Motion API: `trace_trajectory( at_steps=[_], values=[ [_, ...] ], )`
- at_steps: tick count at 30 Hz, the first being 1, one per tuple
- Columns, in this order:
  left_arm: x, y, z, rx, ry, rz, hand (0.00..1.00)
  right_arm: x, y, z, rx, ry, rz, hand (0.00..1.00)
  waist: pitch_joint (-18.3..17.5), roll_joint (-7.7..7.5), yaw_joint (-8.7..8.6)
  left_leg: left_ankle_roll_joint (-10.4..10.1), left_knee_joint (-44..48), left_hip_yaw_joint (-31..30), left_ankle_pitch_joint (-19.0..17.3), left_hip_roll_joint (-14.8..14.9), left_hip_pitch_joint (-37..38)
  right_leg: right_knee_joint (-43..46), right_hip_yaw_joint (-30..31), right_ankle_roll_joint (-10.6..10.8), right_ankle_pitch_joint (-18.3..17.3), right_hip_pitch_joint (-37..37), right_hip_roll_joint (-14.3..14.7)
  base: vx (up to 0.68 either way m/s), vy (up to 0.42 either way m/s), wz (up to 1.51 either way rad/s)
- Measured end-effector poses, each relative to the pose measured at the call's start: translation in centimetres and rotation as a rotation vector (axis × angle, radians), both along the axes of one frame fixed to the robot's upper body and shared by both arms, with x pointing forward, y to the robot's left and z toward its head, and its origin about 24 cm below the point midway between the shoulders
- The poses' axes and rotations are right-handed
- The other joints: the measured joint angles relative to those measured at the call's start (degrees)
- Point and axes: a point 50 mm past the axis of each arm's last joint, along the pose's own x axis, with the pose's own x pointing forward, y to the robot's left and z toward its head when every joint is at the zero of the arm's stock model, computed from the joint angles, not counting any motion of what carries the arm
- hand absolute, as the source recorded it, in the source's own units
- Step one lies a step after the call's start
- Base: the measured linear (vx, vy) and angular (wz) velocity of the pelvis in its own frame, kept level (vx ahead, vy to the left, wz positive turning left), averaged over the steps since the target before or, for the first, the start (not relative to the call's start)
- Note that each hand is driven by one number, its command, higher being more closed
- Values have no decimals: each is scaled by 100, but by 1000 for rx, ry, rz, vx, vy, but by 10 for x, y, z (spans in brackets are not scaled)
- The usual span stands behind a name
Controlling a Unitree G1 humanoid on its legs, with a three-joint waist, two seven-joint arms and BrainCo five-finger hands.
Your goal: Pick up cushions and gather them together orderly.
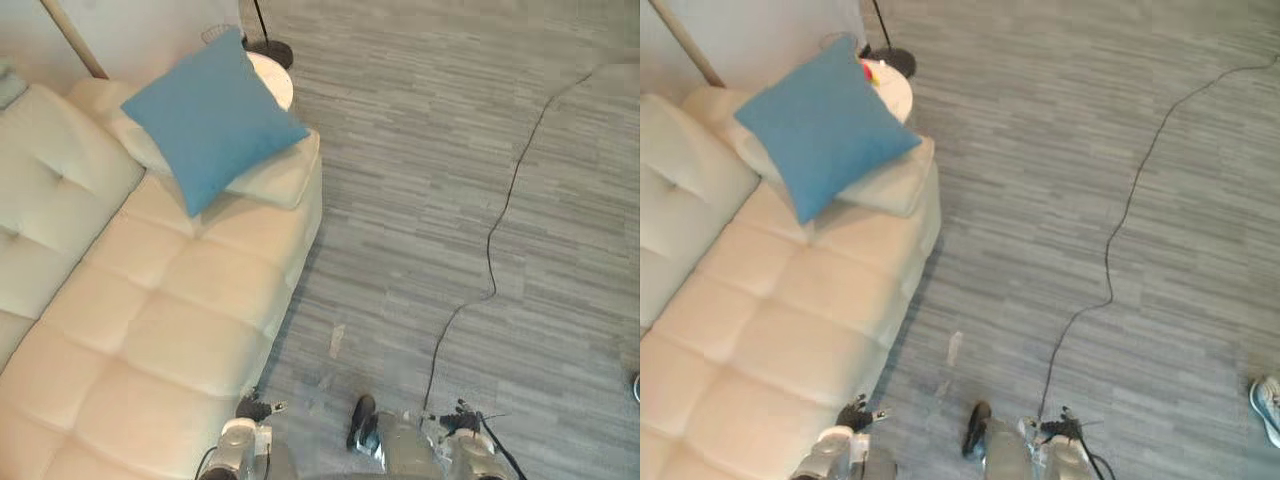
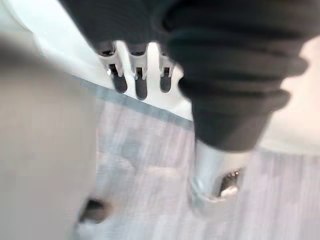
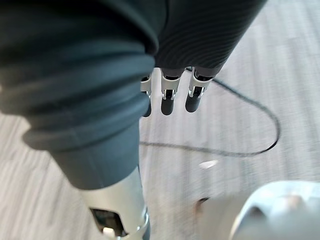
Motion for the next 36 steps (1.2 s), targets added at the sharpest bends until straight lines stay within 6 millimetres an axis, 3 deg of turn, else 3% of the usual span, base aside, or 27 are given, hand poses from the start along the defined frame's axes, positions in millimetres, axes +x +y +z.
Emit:
trace_trajectory(
  at_steps=[2,4,5,6,7,9,10,11,13,14,16,19,21,22,23,24,25,27,29,30,31,33,36],
  values=[
    [4,-1,2,-4,-24,-7,0,4,0,1,8,-15,-16,0,32,-14,46,88,-673,335,-137,-153,-579,-321,-29,85,-50,428,-2,408,-24,11],
    [6,-1,4,-3,-31,-9,0,8,-4,4,0,-30,-23,0,37,0,48,128,-2017,598,-70,-415,-781,-568,-45,232,-114,746,-63,429,78,9],
    [3,-2,2,-7,-24,-9,0,6,-5,4,2,-32,-36,0,21,24,51,34,-3649,731,343,-683,-714,-782,-83,429,-202,1024,-95,342,87,10],
    [1,-3,1,-8,-18,-9,0,4,-6,3,2,-27,-40,0,-2,51,59,7,-4086,740,539,-728,-638,-843,-84,486,-228,1090,-62,456,137,-1],
    [-3,-1,0,-6,-8,-7,0,1,-5,1,5,-16,-41,0,-14,36,113,193,-4323,699,1223,-774,-584,-950,-17,573,-305,1211,-44,393,122,-7],
    [0,6,2,9,-16,0,0,-3,5,-2,33,-6,-41,0,-156,-289,165,534,-3827,719,754,-1119,-749,-535,239,751,-545,1150,-382,592,132,-1],
    [1,6,2,9,-18,-1,0,-3,5,-2,32,-6,-40,0,-152,-296,163,600,-3720,741,652,-1128,-747,-248,339,768,-555,1056,-449,580,153,3],
    [-1,7,1,11,-7,0,0,-4,6,-3,36,-2,-40,0,-152,-320,163,630,-3518,816,408,-1150,-574,854,638,866,-538,747,-654,575,194,4],
    [-4,10,0,23,9,-6,0,-4,9,-3,43,-2,-38,0,-136,-393,99,706,-3441,806,75,-1281,-166,2796,933,1349,-228,102,-1029,566,144,14],
    [-6,11,-1,27,19,-4,0,-4,10,-3,48,-3,-35,0,-132,-393,52,759,-3444,773,-68,-1306,169,3779,934,1271,-271,-236,-1178,627,44,24],
    [-11,12,-3,29,34,-1,0,-3,11,-3,52,-6,-31,0,-110,-357,39,771,-3658,669,-92,-1277,711,4100,684,1019,-412,-504,-1246,539,1,17],
    [-13,13,-4,23,39,16,0,2,10,-1,50,-22,-28,0,-99,-219,40,757,-4113,647,-96,-1055,1335,3072,267,812,-568,-922,-1192,434,-110,8],
    [-10,10,-3,12,30,23,0,4,7,0,42,-27,-26,0,-88,-65,0,656,-4255,396,-152,-755,1575,1747,537,900,-422,-1308,-875,444,-247,31],
    [-9,10,-2,18,25,25,0,3,6,0,39,-23,-27,0,-87,-48,-22,455,-4280,305,-168,-650,1658,788,893,982,30,-1370,-689,319,-216,41],
    [-9,11,-2,22,25,26,0,2,5,0,39,-22,-29,0,-102,-81,-34,362,-4275,262,-188,-648,1682,454,1014,973,259,-1365,-660,529,-399,60],
    [-12,18,-2,41,33,31,0,-9,4,-4,36,6,-33,0,-174,-258,-44,30,-4224,33,-384,-688,1832,-336,1370,818,1554,-1313,-644,435,-345,50],
    [-14,7,-6,11,48,37,0,-4,-6,0,7,-6,-27,0,-185,84,-23,-159,-4075,-176,-448,-357,1827,93,1154,600,1302,-1297,-454,511,-405,54],
    [-15,-3,-7,-17,48,39,0,-4,-16,2,-20,-5,-24,0,-229,141,-42,-417,-3442,-461,-167,-254,1577,275,908,533,802,-1122,-412,383,-321,61],
    [-15,-9,-7,-44,47,59,0,-6,-19,2,-27,-1,-25,0,-208,146,-84,-295,-1999,-577,496,-168,885,273,570,416,522,-764,-393,337,-318,77],
    [-12,-5,-5,-44,22,73,0,-7,-13,0,-17,8,-8,0,-154,74,-7,-119,-1039,-393,904,60,390,61,416,294,419,-367,-308,284,-248,38],
    [-11,-3,-4,-37,14,74,0,-7,-10,0,-10,10,2,0,-144,82,53,-24,-712,-131,580,163,262,-67,390,243,388,-129,-253,326,-247,38],
    [-10,-6,-4,-49,9,72,0,0,-9,2,-10,-16,6,0,-146,51,15,65,-787,512,51,90,135,-432,180,230,380,255,-252,258,-139,45],
    [-7,-6,-2,-53,-3,60,0,0,-9,2,-4,-19,-7,0,-107,-9,25,38,-1779,1406,-387,-110,140,-798,-150,257,397,524,-288,185,-40,60]
  ],
)
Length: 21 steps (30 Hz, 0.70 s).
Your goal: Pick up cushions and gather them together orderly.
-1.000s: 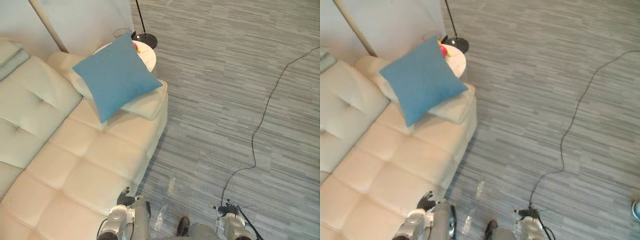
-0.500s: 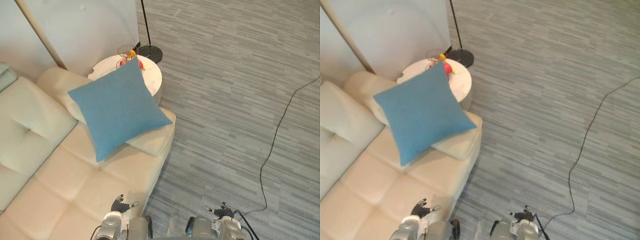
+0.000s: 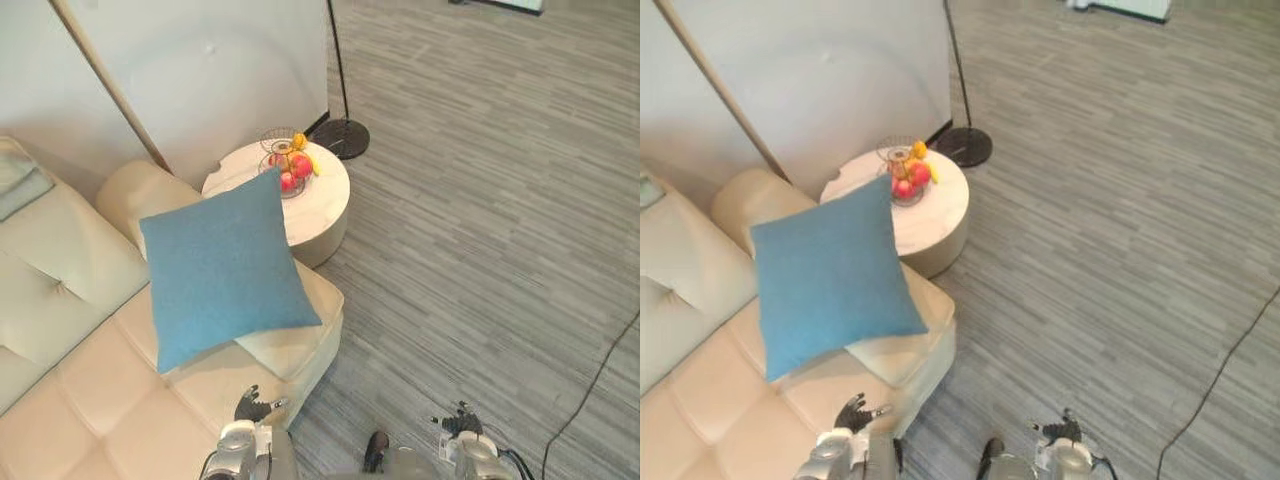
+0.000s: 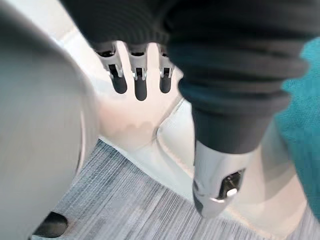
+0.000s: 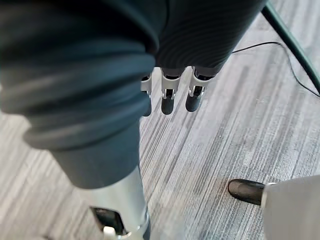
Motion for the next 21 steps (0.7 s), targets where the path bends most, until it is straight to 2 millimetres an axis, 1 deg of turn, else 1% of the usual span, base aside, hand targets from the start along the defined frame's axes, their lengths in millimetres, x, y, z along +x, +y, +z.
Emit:
trace_trajectory(
  at_steps=[1,2,3,4,5,6,7,8,9,10,11,12,13,14,15,16,17,18,19,20,21],
  values=[
    [1,0,0,2,-2,-1,0,0,0,0,3,0,-7,0,1,-1,5,3,-185,130,1,-4,20,-16,-58,1,0,20,-13,170,40,66],
    [-2,0,-1,6,12,-18,0,-3,0,-1,9,4,-30,0,-20,58,-14,160,-1310,809,438,-23,113,-34,-287,124,-73,114,-14,221,87,64],
    [-3,-2,-2,7,18,-31,0,-7,-3,-2,3,12,-36,0,-74,139,-13,277,-1565,949,541,-32,167,16,-354,251,-157,133,27,188,86,65],
    [-2,0,-2,10,18,-32,0,-8,-2,-2,7,15,-39,0,-78,116,-6,272,-1597,937,534,-61,202,17,-359,257,-161,147,15,161,83,42],
    [-2,3,-2,19,18,-33,0,-10,3,-4,23,21,-36,0,-82,7,11,274,-1755,843,537,-199,247,-1,-399,292,-161,169,-49,158,79,45],
    [-3,9,-1,32,22,-32,0,-11,9,-6,41,27,-32,0,-99,-104,29,278,-1929,768,535,-374,333,12,-431,382,-205,241,-162,247,129,60],
    [-6,10,-3,34,37,-31,0,-12,9,-7,42,32,-34,0,-112,-139,12,316,-2104,643,515,-554,489,250,-541,527,-299,301,-320,217,104,49],
    [-7,10,-3,33,39,-31,0,-13,8,-7,40,33,-34,0,-112,-138,8,327,-2146,627,511,-591,537,350,-550,566,-330,305,-371,254,116,65],
    [-10,9,-5,31,48,-29,0,-17,6,-7,35,42,-37,0,-127,-110,-10,371,-2393,443,512,-786,814,1308,-518,722,-442,168,-712,197,78,53],
    [-11,9,-5,31,50,-29,0,-18,6,-8,36,45,-38,0,-140,-97,-12,379,-2450,355,509,-819,860,1640,-476,726,-445,84,-790,186,73,77],
    [-11,8,-5,31,49,-39,0,-18,8,-8,40,43,-38,0,-141,-94,-26,431,-2553,173,488,-871,990,2352,-220,726,-474,-179,-924,174,-23,99],
    [-9,10,-4,38,46,-46,0,-25,12,-11,55,57,-43,0,-152,-112,-96,472,-2580,-144,463,-914,1021,2844,315,743,-709,-422,-852,205,-85,138],
    [-8,10,-3,40,41,-44,0,-25,13,-11,61,55,-43,0,-162,-125,-95,472,-2592,-441,463,-926,1032,2943,808,667,-920,-605,-651,196,-121,126],
    [-9,10,-4,39,42,-43,0,-26,13,-11,62,56,-45,0,-163,-121,-95,472,-2588,-532,463,-926,1038,2930,989,667,-991,-673,-578,138,-152,113],
    [-9,7,-4,30,42,-31,0,-23,13,-9,61,42,-44,0,-164,-84,-97,469,-2571,-821,464,-909,1043,2820,1503,662,-1137,-860,-368,111,-186,107],
    [-11,4,-5,21,49,-29,0,-21,13,-8,58,32,-43,0,-161,-37,-110,446,-2551,-1087,476,-866,1042,2512,2003,655,-1170,-956,-158,97,-201,108],
    [-14,4,-6,19,55,-25,0,-21,13,-8,59,31,-43,0,-162,-37,-115,422,-2529,-1168,489,-866,1038,2304,2178,657,-1160,-957,-116,105,-286,119],
    [-15,6,-6,22,52,-19,0,-26,15,-10,66,36,-48,0,-223,-168,-115,261,-2431,-1383,474,-956,1009,1474,2510,682,-627,-858,-134,99,-255,110],
    [-16,7,-7,20,56,-5,0,-29,15,-11,67,44,-50,0,-269,-135,-104,96,-2386,-1587,387,-923,979,1377,2430,697,-786,-691,-87,121,-322,112],
    [-19,0,-8,-8,60,24,0,-29,13,-10,65,42,-49,0,-381,3,-26,-24,-2375,-1684,420,-730,887,1323,2232,616,-722,-665,41,97,-269,66],
    [-20,-2,-8,-17,58,32,0,-26,13,-9,61,30,-46,0,-427,57,-1,-86,-2385,-1694,458,-634,843,1256,2123,600,-713,-625,115,67,-216,40]
  ],
)
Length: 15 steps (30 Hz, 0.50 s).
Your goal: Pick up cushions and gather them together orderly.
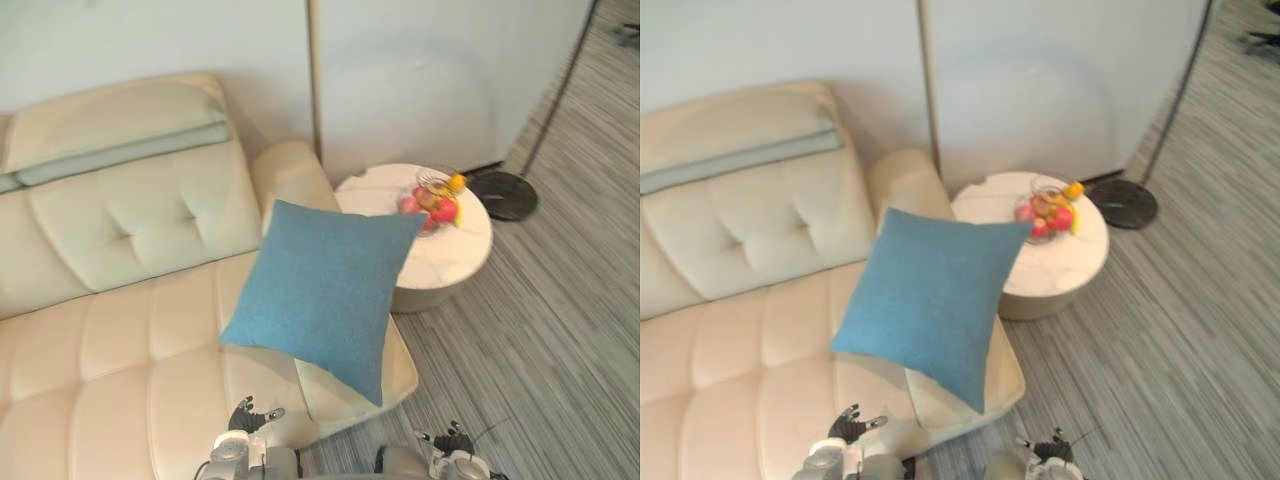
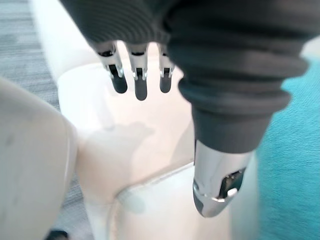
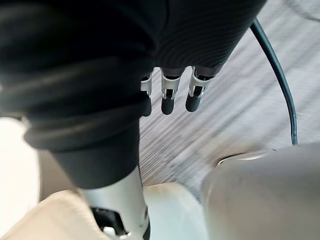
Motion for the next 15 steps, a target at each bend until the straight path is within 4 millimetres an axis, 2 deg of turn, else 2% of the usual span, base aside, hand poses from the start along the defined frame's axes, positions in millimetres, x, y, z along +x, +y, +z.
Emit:
trace_trajectory(
  at_steps=[1,2,4,6,8,11,12,14,15],
  values=[
    [0,-1,0,-4,1,5,0,1,0,0,0,-5,5,0,-3,27,-3,-25,-6,-36,14,21,-17,-51,-84,-2,1,57,27,40,-193,55],
    [-1,-4,-1,-16,3,10,0,2,2,0,5,-5,13,0,-34,49,-30,-143,-63,-192,91,92,-15,-118,-326,-13,8,171,87,15,-216,81],
    [2,-9,0,-30,-8,9,0,0,3,0,7,-2,12,0,-38,25,-23,-240,-194,-305,236,167,-8,-244,-614,-79,47,341,141,4,-205,80],
    [7,-8,3,-33,-31,15,0,3,7,0,16,-10,13,0,-14,-82,-9,-252,-294,-248,513,202,-43,-429,-886,-184,113,505,121,-49,-115,65],
    [9,-6,5,-27,-47,16,0,5,8,0,19,-14,12,0,-54,-197,19,-138,-296,309,702,282,-189,-602,-1100,-295,200,555,90,-94,-60,46],
    [8,-5,5,-25,-47,14,0,4,7,0,19,-14,5,0,-59,-210,9,-25,-381,703,767,303,-216,-673,-1237,-353,238,562,18,-85,28,25],
    [7,-5,3,-24,-38,11,0,1,5,-1,19,-6,-12,0,-52,-214,-25,156,-282,1057,608,342,-228,-692,-1399,-361,242,556,-72,-102,64,15],
    [5,-7,1,-21,-20,-14,0,-4,-2,-1,7,3,-27,0,-54,-149,-69,169,-114,1314,485,363,-229,-699,-1541,-302,229,608,-164,-152,136,25],
    [3,-4,1,-12,-14,-19,0,-10,-3,-2,4,18,-31,0,-84,-79,-78,132,-178,1287,489,265,-218,-742,-1508,-180,230,666,-202,-141,169,27]
  ],
)
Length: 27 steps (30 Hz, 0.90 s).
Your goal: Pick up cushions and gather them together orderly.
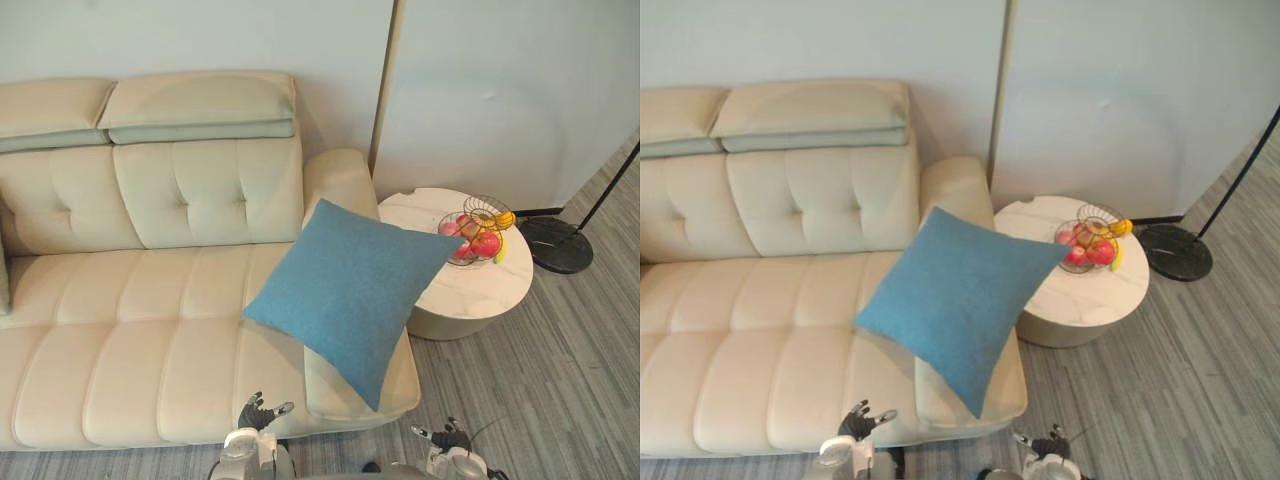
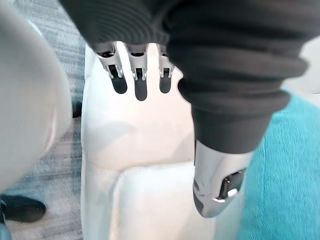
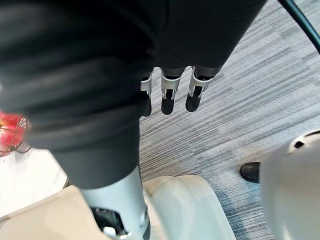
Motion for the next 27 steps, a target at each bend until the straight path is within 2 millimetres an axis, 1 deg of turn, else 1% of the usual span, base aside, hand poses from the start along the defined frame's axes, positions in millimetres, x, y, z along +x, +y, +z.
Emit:
trace_trajectory(
  at_steps=[1,2,3,4,6,7,8,10,11,12,13,14,16,17,18,19,21,23,25,27],
  values=[
    [-3,5,-1,15,9,-7,0,-4,2,-1,6,9,2,0,-37,-32,-20,21,-159,-19,43,-90,-3,-102,35,60,46,12,-40,-102,154,16],
    [-5,5,-1,18,14,-13,0,-5,3,-2,10,15,3,0,-55,-16,-29,18,-290,-21,62,-139,7,-168,38,84,64,6,-65,-32,121,11],
    [-8,14,-2,46,25,-29,0,-9,4,-4,17,27,3,0,-170,-137,-40,18,-663,-36,262,-273,100,-357,74,122,176,-5,-102,6,146,14],
    [-14,20,-3,61,42,-31,0,-11,3,-4,16,34,-2,0,-162,-136,-55,34,-985,-64,440,-385,187,-489,76,156,263,5,-143,23,110,16],
    [-22,25,-6,74,75,-27,0,-13,2,-4,12,37,-10,0,-161,-132,-87,100,-1272,-152,614,-506,266,-580,69,185,308,36,-166,8,74,27],
    [-24,27,-6,77,83,-23,0,-13,2,-4,14,37,-14,0,-159,-126,-140,118,-1431,-183,726,-560,346,-621,44,217,329,72,-187,6,53,26],
    [-24,27,-6,77,83,-23,0,-12,2,-4,15,36,-14,0,-156,-125,-139,123,-1467,-184,756,-576,386,-626,42,228,340,73,-197,43,35,13],
    [-25,29,-6,82,87,-19,0,-5,1,-2,16,10,-25,0,-180,-97,-135,161,-1724,-182,890,-627,545,-661,55,233,389,115,-216,56,24,-2],
    [-25,32,-6,85,84,-6,0,4,-1,3,12,-35,-43,0,-180,-92,-138,199,-1827,-169,945,-641,625,-710,71,241,404,195,-213,87,4,-9],
    [-24,37,-4,89,75,27,0,19,-7,14,-14,-119,-58,0,-181,-92,-158,212,-1859,-151,957,-649,660,-723,109,238,421,194,-206,85,2,-9],
    [-24,40,-4,88,69,47,0,26,-10,19,-23,-156,-67,0,-180,-94,-173,213,-1876,-142,958,-650,674,-724,121,244,429,194,-201,98,1,-17],
    [-23,50,1,96,36,102,0,48,-18,40,-75,-289,-71,0,-185,-100,-202,214,-1920,-67,960,-646,715,-791,187,252,458,198,-182,75,2,-21],
    [-19,61,7,118,-4,127,0,68,-25,64,-129,-425,-66,0,-184,-102,-203,214,-1949,0,959,-643,738,-829,301,249,474,210,-165,111,2,-22],
    [-15,67,12,130,-38,159,0,78,-28,80,-158,-508,-62,0,-179,-104,-210,214,-1983,2,959,-648,792,-875,318,250,478,260,-158,104,-1,-11],
    [-14,72,15,141,-63,178,0,83,-29,88,-175,-555,-58,0,-183,-108,-211,214,-2002,4,958,-650,836,-907,327,250,478,269,-155,58,-2,-5],
    [-12,73,17,143,-75,183,0,85,-29,92,-181,-573,-55,0,-184,-109,-211,213,-2004,4,958,-650,847,-907,341,250,478,275,-155,48,1,-3],
    [0,78,29,151,-159,207,0,96,-28,110,-219,-659,-21,0,-184,-110,-208,212,-2012,4,957,-650,851,-917,412,250,478,274,-150,57,1,-5],
    [5,79,33,155,-187,210,0,101,-25,115,-226,-684,5,0,-185,-110,-207,212,-2011,6,957,-647,855,-916,438,249,479,278,-147,48,-2,-7],
    [14,81,42,171,-240,220,0,108,-13,120,-210,-715,57,0,-184,-109,-206,212,-2013,26,957,-639,854,-916,468,247,483,276,-142,28,-2,-8],
    [20,82,48,174,-278,226,0,111,-5,121,-194,-725,95,0,-184,-109,-205,212,-2015,35,957,-634,856,-916,479,245,491,272,-138,-1,1,-2]
  ],
)
